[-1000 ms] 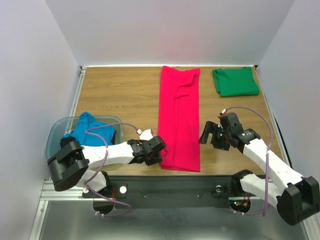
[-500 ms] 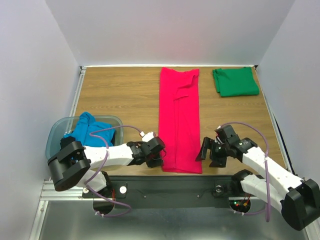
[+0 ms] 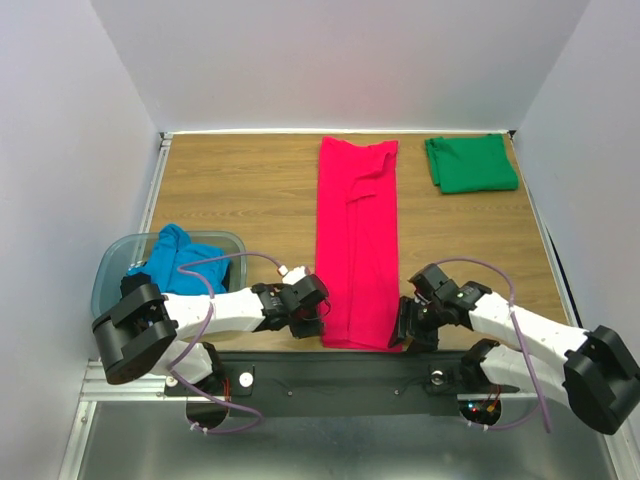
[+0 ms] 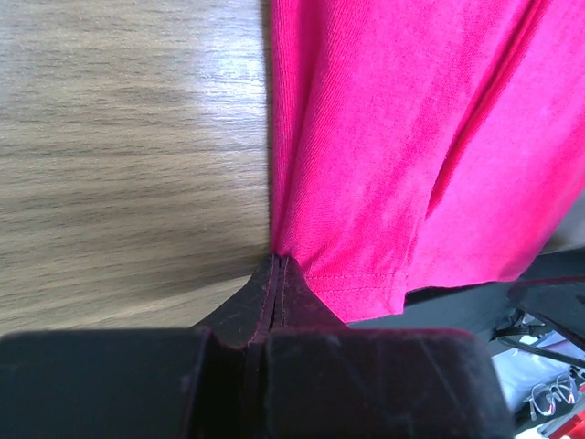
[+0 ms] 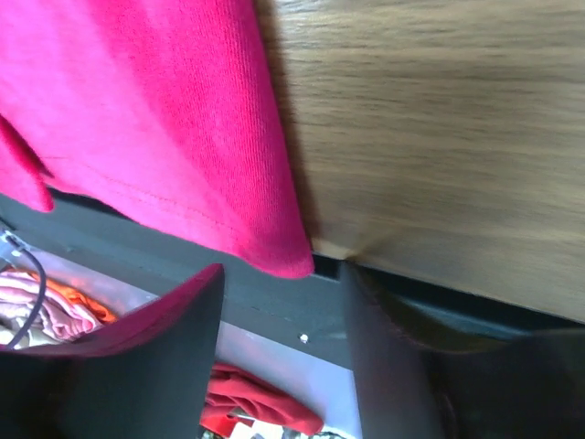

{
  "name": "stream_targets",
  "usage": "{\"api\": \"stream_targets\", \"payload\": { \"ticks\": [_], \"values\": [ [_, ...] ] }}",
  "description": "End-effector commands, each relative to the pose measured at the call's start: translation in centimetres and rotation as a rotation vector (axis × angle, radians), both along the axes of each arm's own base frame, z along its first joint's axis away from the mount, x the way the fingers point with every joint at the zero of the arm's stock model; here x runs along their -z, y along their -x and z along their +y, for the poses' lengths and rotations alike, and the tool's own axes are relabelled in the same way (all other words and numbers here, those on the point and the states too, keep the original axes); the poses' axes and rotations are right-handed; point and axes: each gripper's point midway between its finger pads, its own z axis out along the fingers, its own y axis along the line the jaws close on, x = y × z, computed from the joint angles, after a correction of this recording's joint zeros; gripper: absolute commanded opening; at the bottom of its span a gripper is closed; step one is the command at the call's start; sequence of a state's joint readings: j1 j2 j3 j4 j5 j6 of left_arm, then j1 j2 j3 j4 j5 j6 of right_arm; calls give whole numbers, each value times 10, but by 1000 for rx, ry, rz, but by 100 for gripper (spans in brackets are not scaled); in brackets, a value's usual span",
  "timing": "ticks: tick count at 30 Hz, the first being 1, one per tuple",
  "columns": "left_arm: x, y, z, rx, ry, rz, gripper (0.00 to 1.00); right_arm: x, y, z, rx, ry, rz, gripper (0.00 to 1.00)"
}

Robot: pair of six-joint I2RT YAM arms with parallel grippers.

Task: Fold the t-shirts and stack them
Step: Fold the tshirt

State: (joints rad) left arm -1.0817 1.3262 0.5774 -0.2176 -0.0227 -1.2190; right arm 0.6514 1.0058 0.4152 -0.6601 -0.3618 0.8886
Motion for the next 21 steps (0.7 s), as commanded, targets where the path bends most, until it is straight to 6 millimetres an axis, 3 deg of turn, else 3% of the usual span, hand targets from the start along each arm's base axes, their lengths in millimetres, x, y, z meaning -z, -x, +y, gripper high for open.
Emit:
{"api": "stream_targets", "payload": {
  "ticks": [1, 3, 6, 8, 10, 16, 21],
  "values": [
    [2, 7, 8, 18, -12, 15, 0, 5, -15, 15, 20, -16, -55, 53],
    [2, 7, 6, 19, -5, 12, 0, 7, -17, 19, 3, -11, -73, 48],
    [-1, 5, 2, 28, 12, 1, 0, 4, -29, 20, 2, 14, -121, 23],
    [-5, 2, -1, 33, 16, -15, 0, -11, -47, 25, 18, 9, -201, 1],
    [-13, -4, -5, 31, 23, -36, 0, -28, -63, 31, 32, -1, -268, 0],
    [-41, -39, -14, 27, 48, -118, 0, -42, -91, 28, 45, 81, -354, 1],
    [-67, -82, -19, 15, 51, -212, 0, -72, -143, 25, 117, 194, -517, 0]
  ]
}}
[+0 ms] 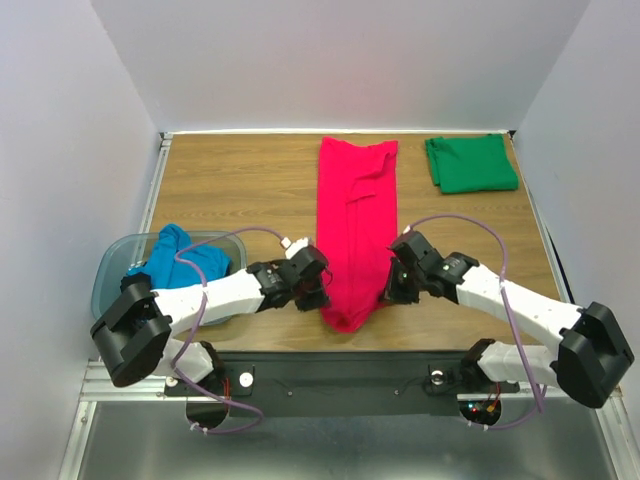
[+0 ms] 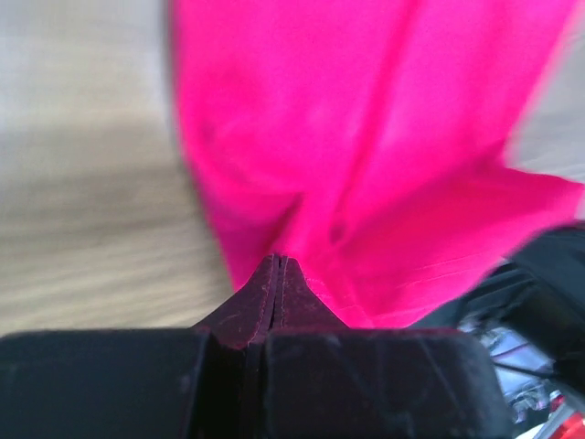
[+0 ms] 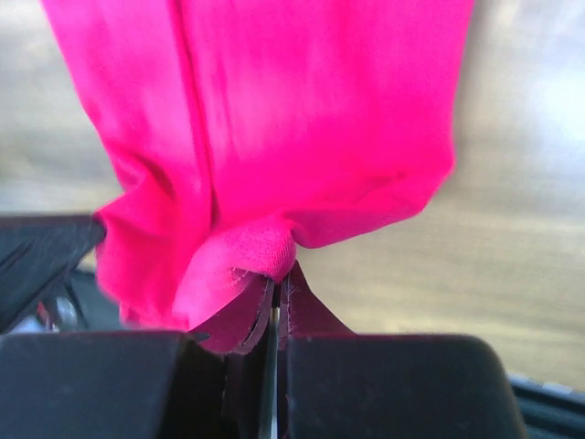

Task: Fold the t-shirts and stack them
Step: Fold the tshirt

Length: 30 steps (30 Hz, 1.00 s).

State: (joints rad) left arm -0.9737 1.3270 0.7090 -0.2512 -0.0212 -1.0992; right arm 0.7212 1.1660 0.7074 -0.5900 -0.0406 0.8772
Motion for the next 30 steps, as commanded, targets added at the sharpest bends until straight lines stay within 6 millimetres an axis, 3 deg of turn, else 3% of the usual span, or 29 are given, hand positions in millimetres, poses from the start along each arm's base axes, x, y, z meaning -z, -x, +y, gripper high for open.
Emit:
{"api": "stream_targets", "payload": {
  "ticks": [1, 4, 9, 10, 13, 14, 15, 16, 18, 22, 30],
  "values": [
    [-40, -46, -12, 14, 18, -139, 0, -30, -51, -7, 84, 101, -194, 0],
    [-53, -75, -9, -6, -3, -178, 0, -49, -79, -6, 119, 141, -270, 0],
    [-56, -118, 1, -53, -47, -208, 0, -65, -124, -17, 181, 214, -332, 0],
    [-66, -130, -2, -61, -29, -231, 0, -70, -137, -17, 201, 220, -346, 0],
    [-69, -160, 5, -89, -54, -253, 0, -73, -155, -16, 209, 237, -365, 0],
    [-82, -172, 1, -96, -41, -280, 0, -76, -166, -15, 219, 238, -375, 0],
    [-77, -181, 3, -97, -62, -281, 0, -76, -171, -16, 224, 244, -376, 0],
    [-89, -192, -1, -99, -52, -304, 0, -78, -177, -20, 233, 250, -380, 0],
    [-92, -208, -2, -99, -61, -314, 0, -81, -191, -26, 257, 256, -393, 0],
    [-81, -230, 3, -116, -95, -302, 0, -78, -207, -30, 252, 251, -386, 0],
    [-86, -273, 8, -157, -115, -341, 0, -74, -243, -34, 256, 250, -394, 0]
  ]
}}
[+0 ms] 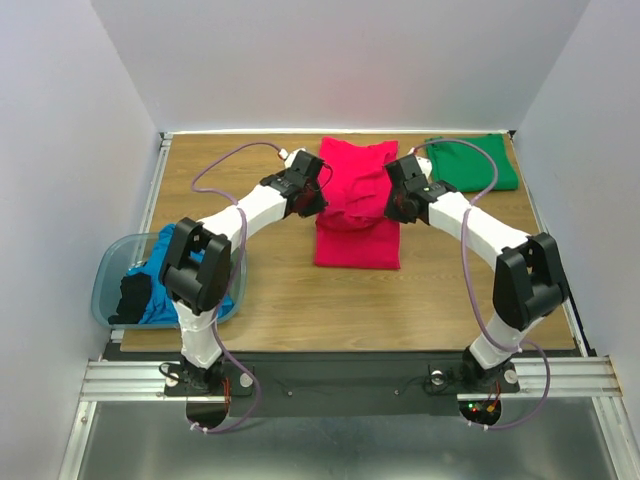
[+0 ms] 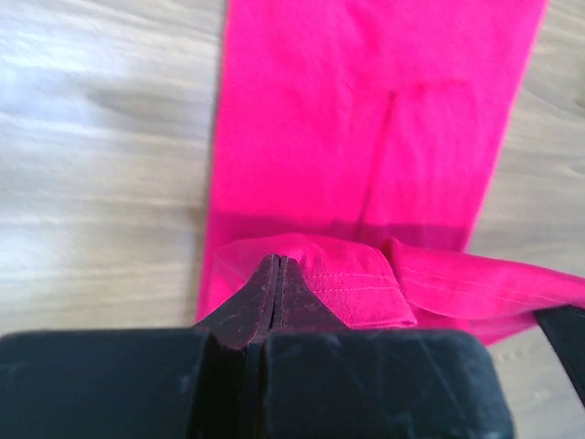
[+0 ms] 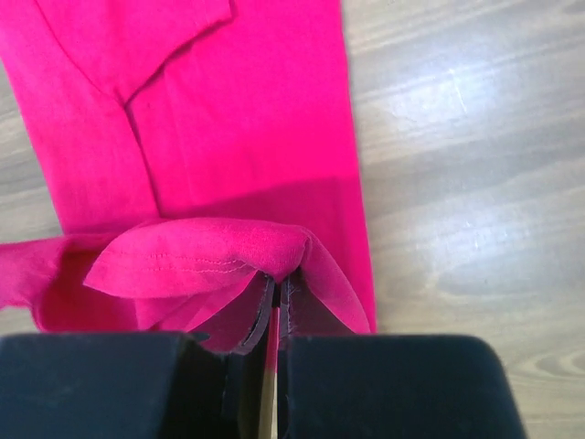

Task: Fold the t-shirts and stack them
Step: Fold the tshirt

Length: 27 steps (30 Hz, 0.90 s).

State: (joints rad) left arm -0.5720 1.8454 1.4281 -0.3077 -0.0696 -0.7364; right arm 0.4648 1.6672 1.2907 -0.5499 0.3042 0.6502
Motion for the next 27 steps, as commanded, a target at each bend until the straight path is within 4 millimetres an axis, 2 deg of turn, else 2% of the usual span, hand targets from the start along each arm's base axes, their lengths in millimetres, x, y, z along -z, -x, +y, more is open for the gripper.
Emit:
{"api": "stream_targets", "payload": {
  "ticks": [1, 5, 12, 17, 18, 20, 27],
  "values": [
    [-34, -31, 2, -14, -5, -97, 0, -24, -33, 9, -18, -31, -90, 1],
    [-39, -45, -1, -7, -4, -117, 0, -20, -48, 6, -5, -37, -86, 0],
    [-23, -68, 3, -20, -31, -97, 0, -12, -66, 3, 6, -39, -75, 0],
    [-28, -85, 1, -11, -36, -130, 0, -5, -74, 0, 17, -41, -66, 1],
    [-22, -86, 0, -4, -41, -118, 0, -4, -76, -1, 19, -40, -67, 0],
    [-22, -92, 0, -3, -38, -123, 0, -1, -81, -1, 21, -42, -65, 0],
    [-3, -104, -4, 22, -38, -97, 0, 13, -93, -4, 27, -40, -44, 0]
  ]
}}
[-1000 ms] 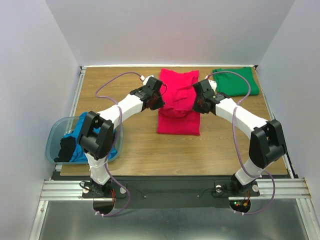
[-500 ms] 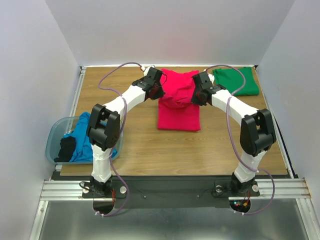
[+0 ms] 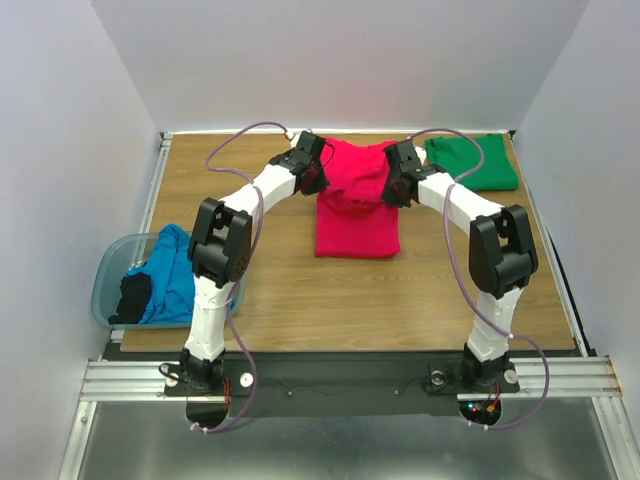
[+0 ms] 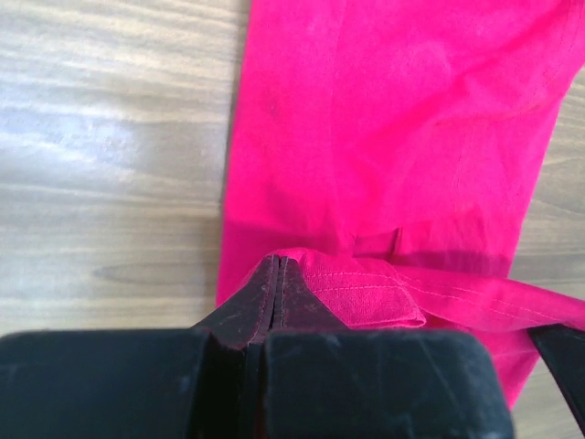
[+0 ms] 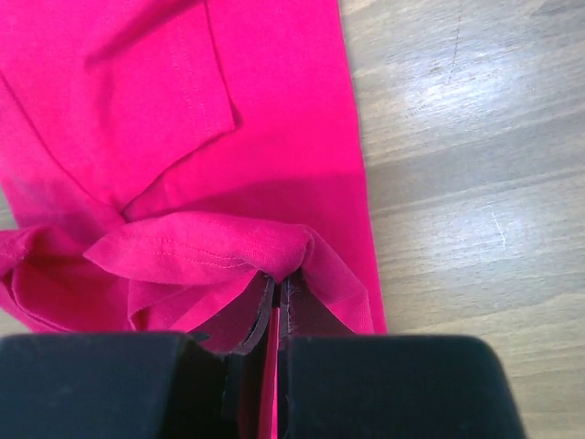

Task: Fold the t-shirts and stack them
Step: Fold the tshirt

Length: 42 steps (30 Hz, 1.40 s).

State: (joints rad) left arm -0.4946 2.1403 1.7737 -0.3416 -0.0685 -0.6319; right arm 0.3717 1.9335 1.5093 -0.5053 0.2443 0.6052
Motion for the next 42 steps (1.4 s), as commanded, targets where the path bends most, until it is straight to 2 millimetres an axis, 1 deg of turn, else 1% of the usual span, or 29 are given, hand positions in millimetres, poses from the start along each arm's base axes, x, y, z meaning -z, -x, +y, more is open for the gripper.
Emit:
{"api": "stream_targets", "payload": {
  "ticks": [1, 3, 4, 6, 7, 8, 9, 10, 11, 13, 14, 15, 16, 18, 19, 20, 22, 23, 24, 25, 26, 28, 29, 30, 31, 32, 35, 38, 42],
  "values": [
    [-19, -17, -5, 32, 18, -47, 0, -15, -22, 1, 8, -29, -62, 0],
    [-19, -21, -7, 37, 18, -48, 0, -10, -25, 0, 12, -38, -51, 1],
    [-14, -21, -6, 37, 14, -36, 0, -8, -25, 0, 17, -42, -48, 1],
    [-11, -23, -7, 39, 12, -33, 0, -6, -26, -1, 20, -45, -43, 8],
    [-11, -23, -7, 42, 10, -28, 0, -6, -27, -1, 22, -45, -43, 15],
    [-11, -23, -7, 43, 9, -24, 28, -5, -27, -1, 21, -46, -39, 35],
    [-11, -23, -6, 41, 5, -21, 38, -6, -28, -2, 21, -47, -43, 44],
    [-10, -19, -4, 43, -2, -11, 60, -7, -27, 1, 7, -51, -43, 59],
    [-11, -18, -3, 40, -3, -12, 69, -8, -27, 0, 2, -52, -42, 68],
    [-25, -17, 2, 23, -7, -38, 85, -17, -26, 2, -16, -56, -56, 77],
    [-24, -13, 6, 14, -15, -37, 92, -18, -23, 4, -39, -66, -52, 100],
    [-28, -12, 7, 8, -17, -46, 93, -21, -20, 6, -54, -73, -55, 100],
    [-44, -10, 10, 1, -10, -73, 94, -23, -16, 7, -67, -82, -53, 100],
    [-44, 1, 14, 4, -12, -68, 95, -27, 1, 9, -98, -109, -39, 100],
    [-57, 6, 17, -3, 1, -86, 95, -27, 7, 9, -105, -115, -34, 100],
    [-57, 17, 20, -2, 4, -82, 96, -25, 22, 6, -107, -125, -15, 100],
    [-55, 30, 18, 1, 27, -81, 96, -20, 38, 2, -94, -136, 7, 100],
    [-34, 46, 23, 8, 18, -33, 96, -17, 46, 2, -91, -148, 19, 100],
    [-29, 54, 21, 21, 28, -21, 96, -16, 52, 1, -87, -157, 27, 100],
    [-35, 62, 15, 33, 67, -29, 96, -9, 67, -2, -76, -168, 51, 100],
    [-21, 79, 17, 41, 68, 7, 96, -3, 79, -5, -69, -174, 70, 100],
    [-10, 92, 15, 48, 73, 29, 95, 3, 89, -6, -57, -187, 87, 98],
    [5, 104, 16, 44, 71, 58, 92, 6, 91, -5, -54, -198, 90, 92],
    [10, 111, 12, 57, 91, 79, 90, 8, 93, -5, -48, -203, 94, 88],
    [13, 115, 9, 68, 110, 87, 88, 15, 99, -7, -33, -203, 113, 82],
    [26, 123, 11, 69, 106, 116, 82, 17, 99, -7, -26, -207, 109, 69],
    [37, 132, 11, 70, 122, 145, 75, 28, 104, -9, -1, -215, 121, 63],
    [43, 136, 10, 67, 133, 159, 68, 33, 99, -6, 10, -237, 106, 59],
    [57, 143, 10, 67, 136, 190, 55, 51, 104, -4, 16, -240, 151, 51]
  ]
}}
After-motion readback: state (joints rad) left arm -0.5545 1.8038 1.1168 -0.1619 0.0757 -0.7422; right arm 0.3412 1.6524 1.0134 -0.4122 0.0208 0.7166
